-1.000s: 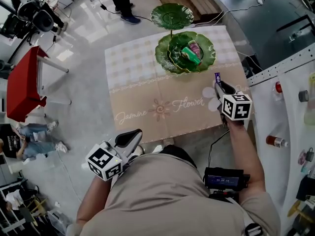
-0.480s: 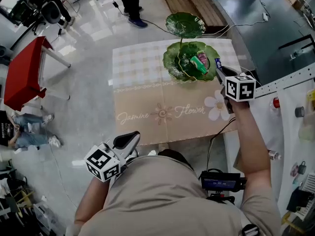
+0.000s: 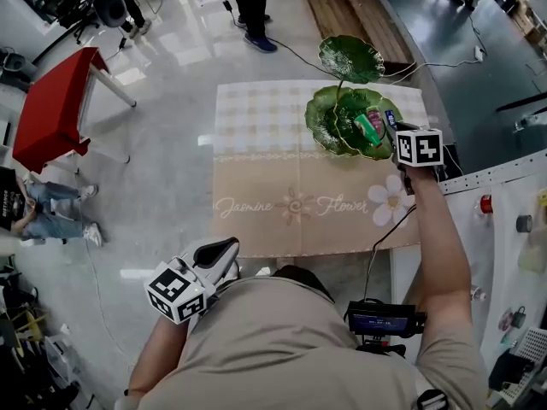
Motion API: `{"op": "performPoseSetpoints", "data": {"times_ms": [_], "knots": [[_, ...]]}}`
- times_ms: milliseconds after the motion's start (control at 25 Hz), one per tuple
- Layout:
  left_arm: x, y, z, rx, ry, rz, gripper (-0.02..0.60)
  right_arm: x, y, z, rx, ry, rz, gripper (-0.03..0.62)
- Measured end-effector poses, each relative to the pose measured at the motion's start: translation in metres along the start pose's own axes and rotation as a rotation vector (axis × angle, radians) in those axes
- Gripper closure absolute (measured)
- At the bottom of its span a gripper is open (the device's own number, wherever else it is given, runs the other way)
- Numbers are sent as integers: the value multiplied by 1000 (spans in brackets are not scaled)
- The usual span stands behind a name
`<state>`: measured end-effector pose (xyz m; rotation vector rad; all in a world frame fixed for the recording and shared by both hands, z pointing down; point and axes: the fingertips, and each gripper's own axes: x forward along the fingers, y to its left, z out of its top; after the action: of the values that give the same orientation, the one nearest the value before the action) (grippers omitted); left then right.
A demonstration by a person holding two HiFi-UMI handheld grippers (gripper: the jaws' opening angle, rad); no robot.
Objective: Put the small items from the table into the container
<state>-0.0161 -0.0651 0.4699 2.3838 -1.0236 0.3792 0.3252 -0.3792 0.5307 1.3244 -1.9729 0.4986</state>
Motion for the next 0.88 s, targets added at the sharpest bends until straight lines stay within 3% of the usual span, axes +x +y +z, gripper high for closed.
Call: {"op": "performPoseSetpoints", "data": {"times_ms": [440,720,880], "knots": [[-14,14,-1,-12,-6,-12,571,1,1,5,-8,6,-52,456],[-24,22,-4,10,1,-74,571,-45,5,6,18,-74,-121,456],[-37,24,0,33,-11,-118,571,-90,31,3,42,-145,-112,468]]}}
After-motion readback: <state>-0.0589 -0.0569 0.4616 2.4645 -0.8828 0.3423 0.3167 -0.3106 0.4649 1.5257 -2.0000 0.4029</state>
